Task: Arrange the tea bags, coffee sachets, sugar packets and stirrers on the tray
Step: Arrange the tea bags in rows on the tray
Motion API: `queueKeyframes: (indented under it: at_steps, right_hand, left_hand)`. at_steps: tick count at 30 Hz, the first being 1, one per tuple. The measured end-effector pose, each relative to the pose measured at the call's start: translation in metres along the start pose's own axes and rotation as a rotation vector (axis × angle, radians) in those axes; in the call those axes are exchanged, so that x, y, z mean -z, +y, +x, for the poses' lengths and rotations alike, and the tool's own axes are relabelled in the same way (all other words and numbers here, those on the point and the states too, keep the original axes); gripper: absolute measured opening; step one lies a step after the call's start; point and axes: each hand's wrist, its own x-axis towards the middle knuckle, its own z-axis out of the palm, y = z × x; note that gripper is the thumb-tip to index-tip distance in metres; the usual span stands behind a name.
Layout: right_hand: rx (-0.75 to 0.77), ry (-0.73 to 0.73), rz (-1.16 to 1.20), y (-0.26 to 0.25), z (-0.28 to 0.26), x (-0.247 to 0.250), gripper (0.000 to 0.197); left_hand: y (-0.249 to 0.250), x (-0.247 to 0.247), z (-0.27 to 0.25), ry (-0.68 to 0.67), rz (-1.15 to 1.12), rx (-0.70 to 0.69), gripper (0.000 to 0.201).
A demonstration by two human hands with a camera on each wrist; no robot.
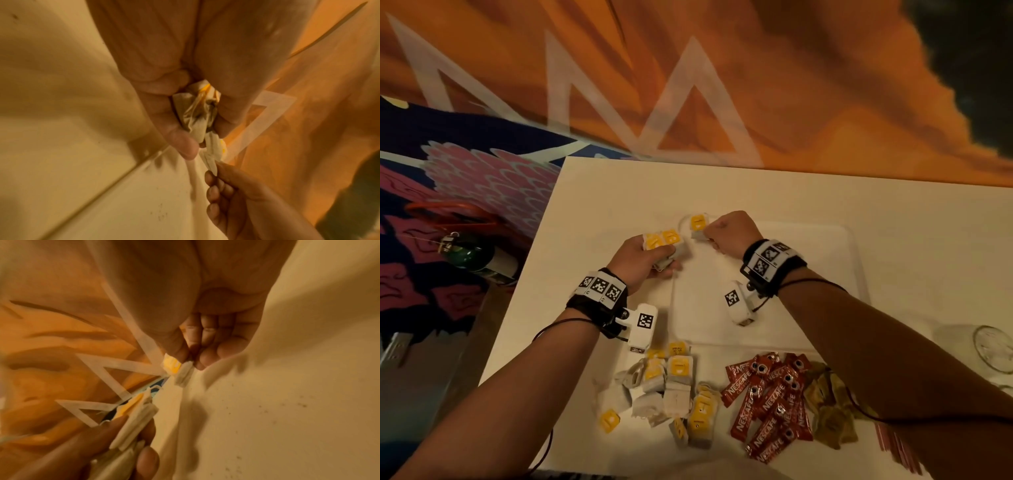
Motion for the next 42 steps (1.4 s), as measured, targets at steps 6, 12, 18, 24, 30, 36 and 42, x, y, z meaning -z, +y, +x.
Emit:
queueKeyframes:
  at_steps: [6,12,18,24,30,36,42]
  right_hand:
    - [-0.089,0.025,-0.119,-0.007,0.033,-0.022,0.033]
    - [-0.121,0.075,-0.117,-0.009,0.044,-0.029,0.032]
    - [-0.016,0.034,-0.214,-0.007,0.027,-0.018,0.033]
    - [0.183,-0.007,-0.040,0.009,-0.008,-0.010,0.031]
    - [0.204,-0.126,0.095,0.020,-0.034,-0.012,0.026]
    - [0.203,-0.066,0.127,0.022,-0.028,-0.007,0.014]
    - [0.134,0.094,0.044,0.030,0.000,0.009,0.026]
  left_hand:
    - [0.000,0.004,0.008,-0.013,0.053,-0.029,0.015]
    - [0.003,0.002,0.011,-0.026,0.065,-0.047,0.010]
    - [0.005,-0.003,0.012,-0.081,0.062,-0.062,0.005]
    - [0.002,-0.003,0.019,-0.094,0.083,-0.085,0.006]
    - [0.001,-0.004,0.029,-0.108,0.141,-0.095,0.032]
    - [0.002,-0.009,0.035,-0.073,0.226,-0.145,0.022]
    - [0.014,-0.003,0.055,0.049,0.476,-0.256,0.001]
